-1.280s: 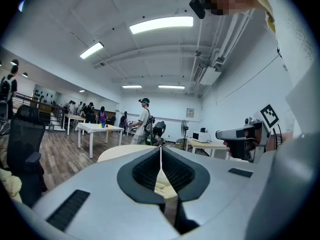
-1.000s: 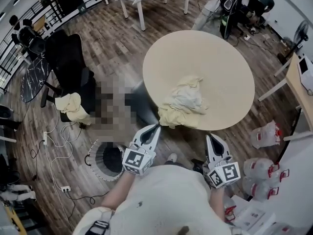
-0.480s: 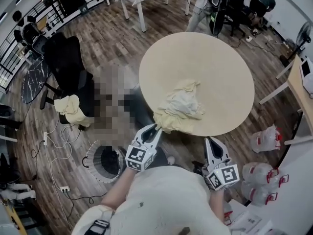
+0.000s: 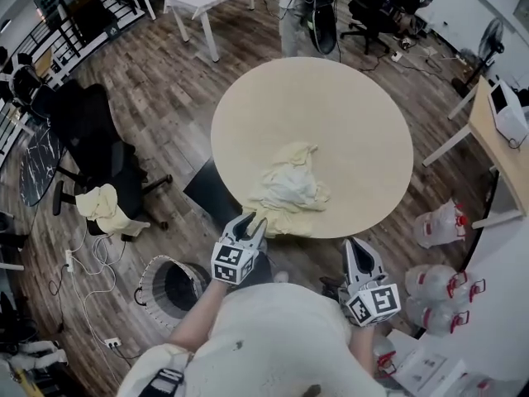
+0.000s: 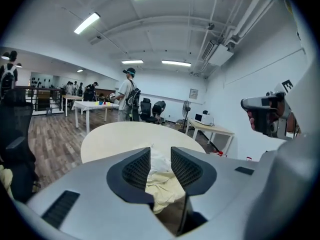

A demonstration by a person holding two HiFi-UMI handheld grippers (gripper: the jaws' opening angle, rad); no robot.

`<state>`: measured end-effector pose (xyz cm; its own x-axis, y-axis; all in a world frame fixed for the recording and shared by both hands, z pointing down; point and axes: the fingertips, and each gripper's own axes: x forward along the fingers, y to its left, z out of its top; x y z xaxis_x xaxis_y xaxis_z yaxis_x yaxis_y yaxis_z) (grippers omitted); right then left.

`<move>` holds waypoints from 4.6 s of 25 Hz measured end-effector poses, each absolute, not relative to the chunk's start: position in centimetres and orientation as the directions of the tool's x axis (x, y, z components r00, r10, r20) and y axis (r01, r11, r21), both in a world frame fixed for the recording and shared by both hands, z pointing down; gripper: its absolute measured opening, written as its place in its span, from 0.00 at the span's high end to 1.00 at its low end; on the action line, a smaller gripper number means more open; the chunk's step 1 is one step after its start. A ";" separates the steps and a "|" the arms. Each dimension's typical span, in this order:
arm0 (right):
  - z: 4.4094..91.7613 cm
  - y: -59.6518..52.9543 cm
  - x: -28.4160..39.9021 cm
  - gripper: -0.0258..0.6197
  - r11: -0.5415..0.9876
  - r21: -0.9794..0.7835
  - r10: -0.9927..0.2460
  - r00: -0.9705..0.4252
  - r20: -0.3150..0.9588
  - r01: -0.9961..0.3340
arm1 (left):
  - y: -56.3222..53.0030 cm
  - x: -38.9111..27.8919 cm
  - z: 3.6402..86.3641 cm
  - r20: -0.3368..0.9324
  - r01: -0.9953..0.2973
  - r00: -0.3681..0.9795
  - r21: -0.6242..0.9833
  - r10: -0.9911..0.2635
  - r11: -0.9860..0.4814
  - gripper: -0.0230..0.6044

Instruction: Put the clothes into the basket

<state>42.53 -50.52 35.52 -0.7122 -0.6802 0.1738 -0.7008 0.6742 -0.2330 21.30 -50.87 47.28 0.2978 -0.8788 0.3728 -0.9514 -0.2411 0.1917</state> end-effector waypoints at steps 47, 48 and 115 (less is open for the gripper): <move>37.5 -64.7 37.1 0.95 0.361 -0.212 -0.872 -0.409 0.268 -0.908 | -70.4 13.4 69.0 0.762 -0.901 0.359 0.131 -0.539 -0.414 0.46; 37.5 -64.8 37.1 0.95 0.357 -0.209 -0.874 -0.405 0.270 -0.910 | -70.5 13.4 69.2 0.766 -0.899 0.360 0.133 -0.532 -0.417 0.46; 38.8 -60.6 41.5 0.95 0.373 -0.220 -0.859 -0.425 0.286 -0.902 | -62.7 20.3 66.2 0.731 -0.841 0.506 0.303 -0.457 -0.447 0.85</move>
<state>41.49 -60.64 38.83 -0.4248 -0.8588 0.2862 -0.9015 0.3727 -0.2198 20.34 -62.73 66.15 0.5064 -0.4572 0.7311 -0.8415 -0.4473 0.3031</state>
